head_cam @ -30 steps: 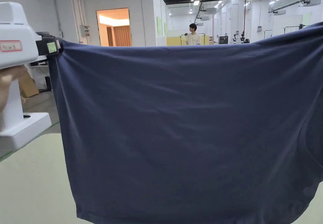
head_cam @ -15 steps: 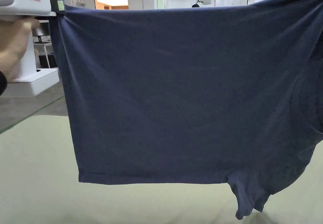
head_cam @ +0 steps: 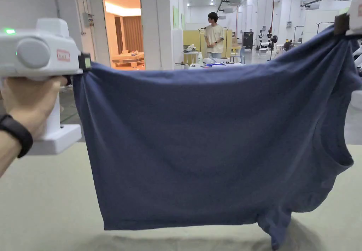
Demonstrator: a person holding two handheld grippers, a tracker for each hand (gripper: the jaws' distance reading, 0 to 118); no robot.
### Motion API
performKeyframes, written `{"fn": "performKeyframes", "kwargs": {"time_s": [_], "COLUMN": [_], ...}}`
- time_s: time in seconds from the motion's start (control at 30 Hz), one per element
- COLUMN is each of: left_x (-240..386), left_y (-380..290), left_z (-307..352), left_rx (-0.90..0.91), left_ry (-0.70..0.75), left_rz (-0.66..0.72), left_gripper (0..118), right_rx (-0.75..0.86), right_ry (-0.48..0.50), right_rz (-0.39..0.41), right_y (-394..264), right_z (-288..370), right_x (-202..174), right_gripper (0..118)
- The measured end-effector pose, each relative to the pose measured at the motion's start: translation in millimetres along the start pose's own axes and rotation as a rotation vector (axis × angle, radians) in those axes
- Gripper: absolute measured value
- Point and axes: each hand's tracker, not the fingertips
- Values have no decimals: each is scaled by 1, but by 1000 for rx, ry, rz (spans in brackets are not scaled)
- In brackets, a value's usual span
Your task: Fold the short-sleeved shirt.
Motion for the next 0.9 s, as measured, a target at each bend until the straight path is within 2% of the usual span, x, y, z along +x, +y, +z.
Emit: {"fn": "performKeyframes", "kwargs": {"time_s": [0.13, 0.2, 0.27, 0.3, 0.47, 0.6, 0.77, 0.83, 0.9], "left_x": [-1, -9, -8, -9, -25, -43, -47, -39, -35], "left_y": [-65, -89, -111, -122, -174, -224, -291, -314, -336], "left_z": [1, 14, 37, 50, 133, 203, 280, 295, 315], "left_rx": [-92, -126, -127, -129, -139, -203, -228, -269, -290], "left_ry": [-24, -61, -72, -81, -170, -210, -187, -145, -133], "left_rz": [42, 75, 50, 41, 91, 272, 303, 259, 252], "left_gripper": [0, 0, 0, 0, 0, 0, 0, 0, 0], "right_rx": [-96, -114, -121, -109, -150, -162, -251, -262, -344], "right_ry": [41, 75, 91, 116, 158, 224, 179, 182, 165], "right_rz": [-70, -84, -89, -110, -112, -217, -294, -303, -341], "right_y": [-60, -85, -106, -118, -178, -250, -341, -378, -411], "right_z": [-7, 7, 25, 38, 116, 193, 284, 311, 333], "right_x": [6, 15, 26, 33, 59, 79, 98, 105, 106], "right_gripper": [2, 2, 2, 2, 2, 2, 2, 2, 2]}}
